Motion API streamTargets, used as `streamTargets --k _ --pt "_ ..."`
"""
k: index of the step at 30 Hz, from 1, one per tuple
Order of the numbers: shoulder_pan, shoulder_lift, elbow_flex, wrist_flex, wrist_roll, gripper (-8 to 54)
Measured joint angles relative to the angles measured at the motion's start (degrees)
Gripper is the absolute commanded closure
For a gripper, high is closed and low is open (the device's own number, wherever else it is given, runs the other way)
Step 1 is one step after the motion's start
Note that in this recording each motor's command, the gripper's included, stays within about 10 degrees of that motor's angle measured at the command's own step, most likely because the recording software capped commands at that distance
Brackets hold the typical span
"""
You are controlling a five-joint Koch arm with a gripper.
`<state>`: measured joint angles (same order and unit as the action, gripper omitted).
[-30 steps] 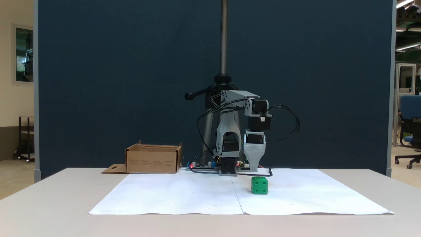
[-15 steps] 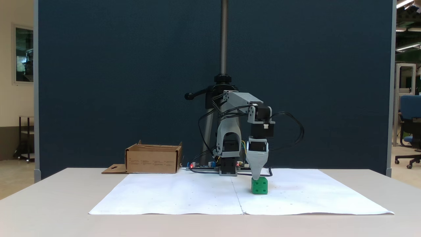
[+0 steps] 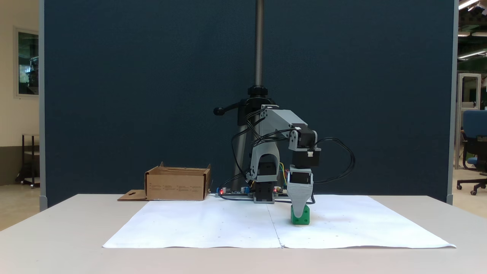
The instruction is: Grasp a green dice and put it in the bin.
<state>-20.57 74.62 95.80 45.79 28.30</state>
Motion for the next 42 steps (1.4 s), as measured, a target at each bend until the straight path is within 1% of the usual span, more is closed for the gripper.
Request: streamTargets --k 19,22,27,42 --pt "-1.0 -4.2 -1.4 -2.5 0.0 1.7" --pt "-1.0 -5.3 -1.3 -2.5 0.0 3.6" --pt "-1.1 -5.4 -1.3 -2.5 0.0 5.0" --pt "0.4 -5.8 -1.4 -2.5 0.0 5.0"
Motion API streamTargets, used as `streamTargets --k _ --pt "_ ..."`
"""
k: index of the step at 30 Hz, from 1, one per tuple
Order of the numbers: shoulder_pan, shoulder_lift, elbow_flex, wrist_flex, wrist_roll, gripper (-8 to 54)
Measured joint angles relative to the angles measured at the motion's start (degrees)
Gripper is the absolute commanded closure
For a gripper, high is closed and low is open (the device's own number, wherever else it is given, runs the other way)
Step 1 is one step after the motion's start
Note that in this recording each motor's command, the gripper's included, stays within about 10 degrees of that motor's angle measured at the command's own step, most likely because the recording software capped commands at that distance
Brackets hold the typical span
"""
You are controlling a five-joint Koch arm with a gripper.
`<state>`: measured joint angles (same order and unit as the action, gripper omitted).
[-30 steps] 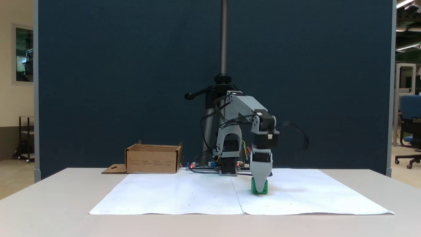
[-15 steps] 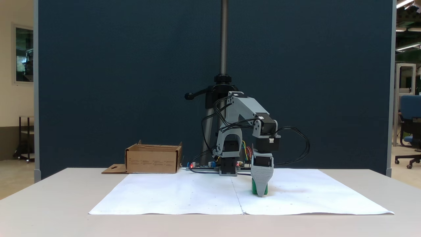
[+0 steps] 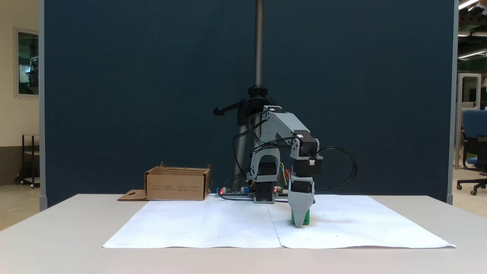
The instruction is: Grasp a green dice and put it in the bin.
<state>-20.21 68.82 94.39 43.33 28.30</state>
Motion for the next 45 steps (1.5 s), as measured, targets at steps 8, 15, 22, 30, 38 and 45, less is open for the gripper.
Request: streamTargets --k 8,15,22,30,38,45 --pt "0.8 -0.4 -0.1 -0.1 0.0 15.7" --pt "1.2 -0.4 -1.1 0.0 0.0 24.7" --pt "1.9 0.0 -1.1 0.0 0.0 33.3" --pt "11.3 5.7 -1.8 0.1 0.0 33.3" --pt "33.3 14.4 -5.8 -2.5 -1.1 33.3" --pt "54.5 18.2 -9.4 -6.2 -9.6 33.3"
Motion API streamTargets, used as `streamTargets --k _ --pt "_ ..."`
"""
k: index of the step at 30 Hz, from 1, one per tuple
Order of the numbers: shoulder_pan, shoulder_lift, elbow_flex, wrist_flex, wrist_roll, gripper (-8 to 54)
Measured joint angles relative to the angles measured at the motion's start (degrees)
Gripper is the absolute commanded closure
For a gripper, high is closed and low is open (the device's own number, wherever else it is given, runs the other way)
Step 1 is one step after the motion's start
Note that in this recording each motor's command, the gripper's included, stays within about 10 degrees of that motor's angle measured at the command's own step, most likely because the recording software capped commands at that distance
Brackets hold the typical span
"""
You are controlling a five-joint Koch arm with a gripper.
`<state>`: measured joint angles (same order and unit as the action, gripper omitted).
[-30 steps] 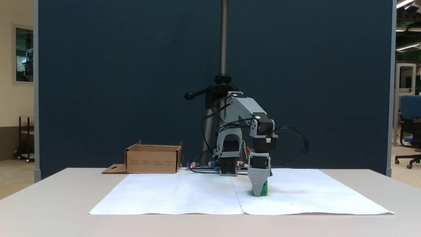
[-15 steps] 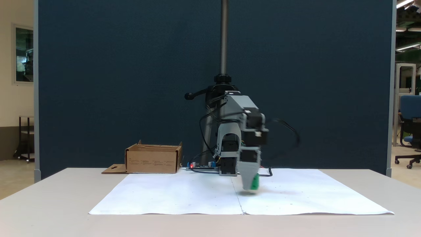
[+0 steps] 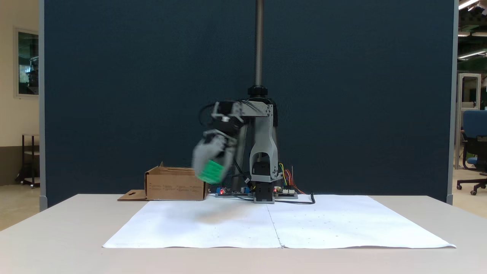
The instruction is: Grasp a green dice and put it in the bin.
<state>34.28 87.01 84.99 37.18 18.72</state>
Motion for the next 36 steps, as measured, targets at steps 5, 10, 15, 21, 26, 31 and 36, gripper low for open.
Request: streamTargets --k 5,10,15,21,26,31,36 --pt "11.1 2.8 0.1 -0.3 -4.7 33.3" --pt "21.4 5.4 0.2 -0.7 -9.8 33.3" --pt "31.4 6.8 0.1 -2.2 -14.3 33.3" --pt "44.5 6.7 0.1 -3.6 -17.4 33.3" --pt "56.4 4.2 0.1 -3.8 -21.8 33.3" --pt "66.0 -1.7 0.1 -3.8 -28.1 33.3" --pt "70.0 -4.7 0.2 -4.0 -32.5 33.3"
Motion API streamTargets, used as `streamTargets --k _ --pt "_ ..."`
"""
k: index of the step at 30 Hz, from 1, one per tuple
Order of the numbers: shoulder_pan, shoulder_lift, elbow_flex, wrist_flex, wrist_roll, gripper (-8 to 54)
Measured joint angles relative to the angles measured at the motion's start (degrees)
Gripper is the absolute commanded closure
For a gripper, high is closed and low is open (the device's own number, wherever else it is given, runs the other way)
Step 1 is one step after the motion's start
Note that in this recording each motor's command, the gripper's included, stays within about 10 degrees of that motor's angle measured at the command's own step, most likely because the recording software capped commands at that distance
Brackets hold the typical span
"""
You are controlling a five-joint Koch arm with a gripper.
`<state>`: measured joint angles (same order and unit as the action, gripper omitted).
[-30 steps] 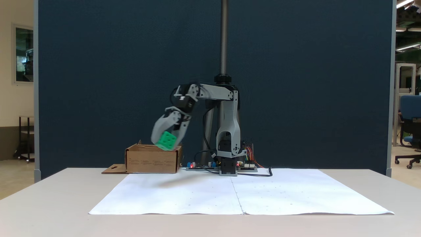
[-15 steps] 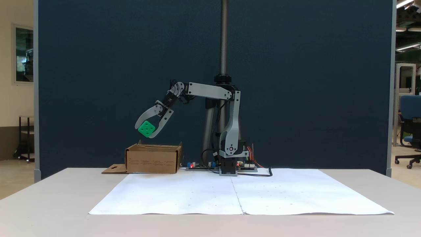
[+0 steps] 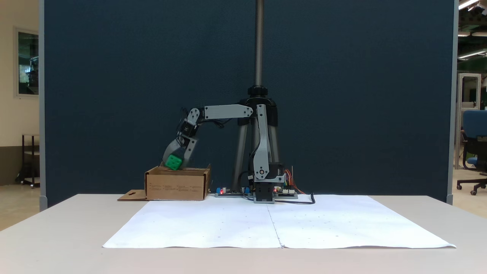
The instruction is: Grasp a green dice and put it in the bin.
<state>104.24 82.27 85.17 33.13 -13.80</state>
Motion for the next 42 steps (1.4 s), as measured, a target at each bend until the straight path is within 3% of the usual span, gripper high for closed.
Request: streamTargets --k 3,5,9,17,23,30,42 --pt "1.3 -1.9 -0.1 -0.5 -2.4 33.3" --pt "1.5 -2.2 -0.1 -0.7 -2.5 14.9" --pt "1.8 -3.3 -0.2 -0.9 -2.8 1.7" --pt "1.3 -3.4 -0.1 -2.5 -2.8 1.9" --pt "-5.8 6.2 -0.1 -2.7 2.5 3.3" --pt "-29.6 17.9 -3.1 -2.7 14.1 3.2" --pt "-71.0 20.9 -3.1 -2.9 17.5 1.1"
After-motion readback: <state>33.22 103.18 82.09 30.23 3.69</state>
